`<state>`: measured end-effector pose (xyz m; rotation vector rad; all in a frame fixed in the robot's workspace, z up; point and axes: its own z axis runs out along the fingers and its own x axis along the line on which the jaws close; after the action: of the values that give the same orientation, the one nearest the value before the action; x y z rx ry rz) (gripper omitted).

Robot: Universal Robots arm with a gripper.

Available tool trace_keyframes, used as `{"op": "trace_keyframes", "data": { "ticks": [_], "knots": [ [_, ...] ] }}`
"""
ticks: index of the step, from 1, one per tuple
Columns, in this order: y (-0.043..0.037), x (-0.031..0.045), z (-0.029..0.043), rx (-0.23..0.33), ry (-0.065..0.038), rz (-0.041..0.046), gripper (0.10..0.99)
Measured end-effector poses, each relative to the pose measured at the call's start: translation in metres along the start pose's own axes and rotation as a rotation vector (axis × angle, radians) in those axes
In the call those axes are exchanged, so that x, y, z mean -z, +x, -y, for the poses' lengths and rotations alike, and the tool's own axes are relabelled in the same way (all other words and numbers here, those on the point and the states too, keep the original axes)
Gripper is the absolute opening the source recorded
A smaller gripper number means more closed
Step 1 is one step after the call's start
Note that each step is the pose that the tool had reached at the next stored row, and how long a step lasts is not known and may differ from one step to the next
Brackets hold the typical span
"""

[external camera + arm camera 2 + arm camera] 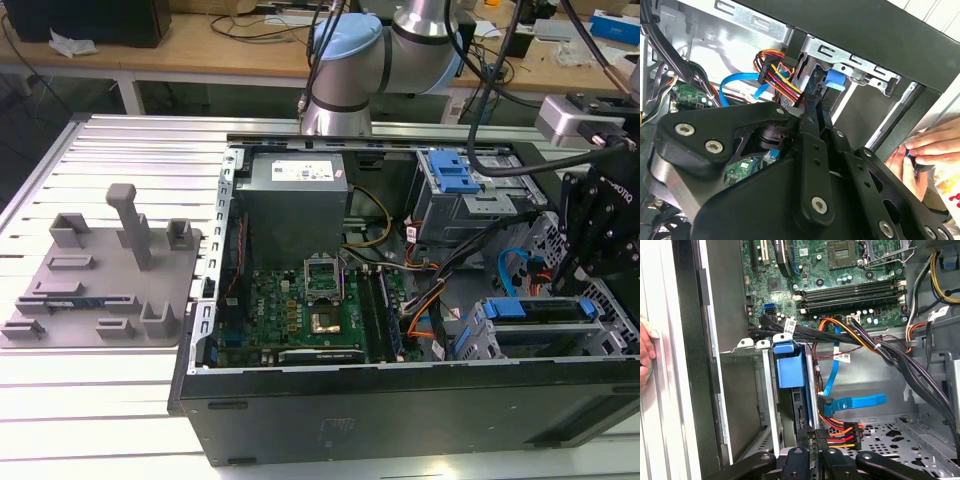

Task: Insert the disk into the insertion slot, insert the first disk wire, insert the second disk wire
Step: 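Insert the first disk wire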

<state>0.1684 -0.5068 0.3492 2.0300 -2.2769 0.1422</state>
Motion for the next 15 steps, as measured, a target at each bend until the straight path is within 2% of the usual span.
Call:
{"op": "trace_keyframes", "data": {
  "ticks": [15],
  "knots": [
    [-0.0003, -0.0016, 0.0006, -0.016, -0.001, -0.0057, 0.165]
  ]
}}
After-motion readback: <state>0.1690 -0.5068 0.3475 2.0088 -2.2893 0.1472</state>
